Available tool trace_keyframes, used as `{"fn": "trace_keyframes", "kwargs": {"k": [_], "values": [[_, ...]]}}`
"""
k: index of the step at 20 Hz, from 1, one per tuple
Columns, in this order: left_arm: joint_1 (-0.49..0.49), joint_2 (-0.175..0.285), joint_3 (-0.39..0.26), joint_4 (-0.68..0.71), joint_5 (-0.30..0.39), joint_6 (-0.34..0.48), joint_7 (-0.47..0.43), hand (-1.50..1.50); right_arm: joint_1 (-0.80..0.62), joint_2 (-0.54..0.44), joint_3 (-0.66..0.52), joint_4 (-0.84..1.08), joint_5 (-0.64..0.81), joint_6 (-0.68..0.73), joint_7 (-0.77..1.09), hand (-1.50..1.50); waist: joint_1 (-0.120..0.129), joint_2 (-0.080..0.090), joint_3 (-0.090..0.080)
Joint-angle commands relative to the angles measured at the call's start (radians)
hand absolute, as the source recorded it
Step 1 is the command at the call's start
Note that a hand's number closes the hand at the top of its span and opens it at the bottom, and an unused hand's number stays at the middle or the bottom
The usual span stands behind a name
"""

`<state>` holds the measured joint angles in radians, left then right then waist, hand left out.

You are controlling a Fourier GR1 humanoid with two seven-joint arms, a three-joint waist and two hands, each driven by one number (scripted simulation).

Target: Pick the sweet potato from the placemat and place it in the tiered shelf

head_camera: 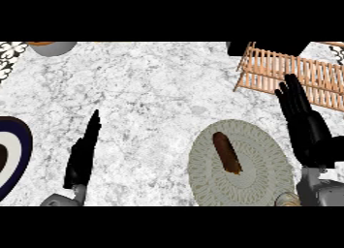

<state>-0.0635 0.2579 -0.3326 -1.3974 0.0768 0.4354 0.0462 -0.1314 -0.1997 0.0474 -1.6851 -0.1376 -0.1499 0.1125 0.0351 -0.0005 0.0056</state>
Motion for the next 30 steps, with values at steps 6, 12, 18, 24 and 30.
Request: {"fn": "trace_keyframes", "kwargs": {"k": [6, 12, 18, 24, 30], "values": [[0.036, 0.042, 0.105, 0.030, 0.160, -0.103, 0.127, 0.00, -0.101, -0.360, 0.055, -0.153, 0.411, 0.060, -0.090, 1.50, -0.046, -0.011, -0.014], [0.067, 0.101, 0.176, 0.063, 0.270, -0.270, 0.135, 0.00, 0.075, -0.382, 0.045, -0.163, 0.583, 0.001, 0.131, -1.50, -0.044, -0.002, -0.007], [0.002, 0.085, 0.200, 0.077, 0.280, -0.275, 0.195, 0.00, 0.101, -0.460, 0.096, -0.317, 0.504, 0.236, 0.164, -1.50, -0.043, -0.001, -0.007], [0.010, 0.112, 0.224, 0.079, 0.271, -0.300, 0.196, 0.00, 0.075, -0.471, 0.213, -0.545, 0.508, 0.411, 0.485, -1.50, -0.036, -0.002, -0.007], [0.011, 0.071, 0.185, 0.045, 0.236, -0.275, 0.200, 0.00, -0.085, -0.319, 0.505, -0.546, 0.706, 0.467, 0.866, -1.50, -0.013, 0.000, -0.009]]}}
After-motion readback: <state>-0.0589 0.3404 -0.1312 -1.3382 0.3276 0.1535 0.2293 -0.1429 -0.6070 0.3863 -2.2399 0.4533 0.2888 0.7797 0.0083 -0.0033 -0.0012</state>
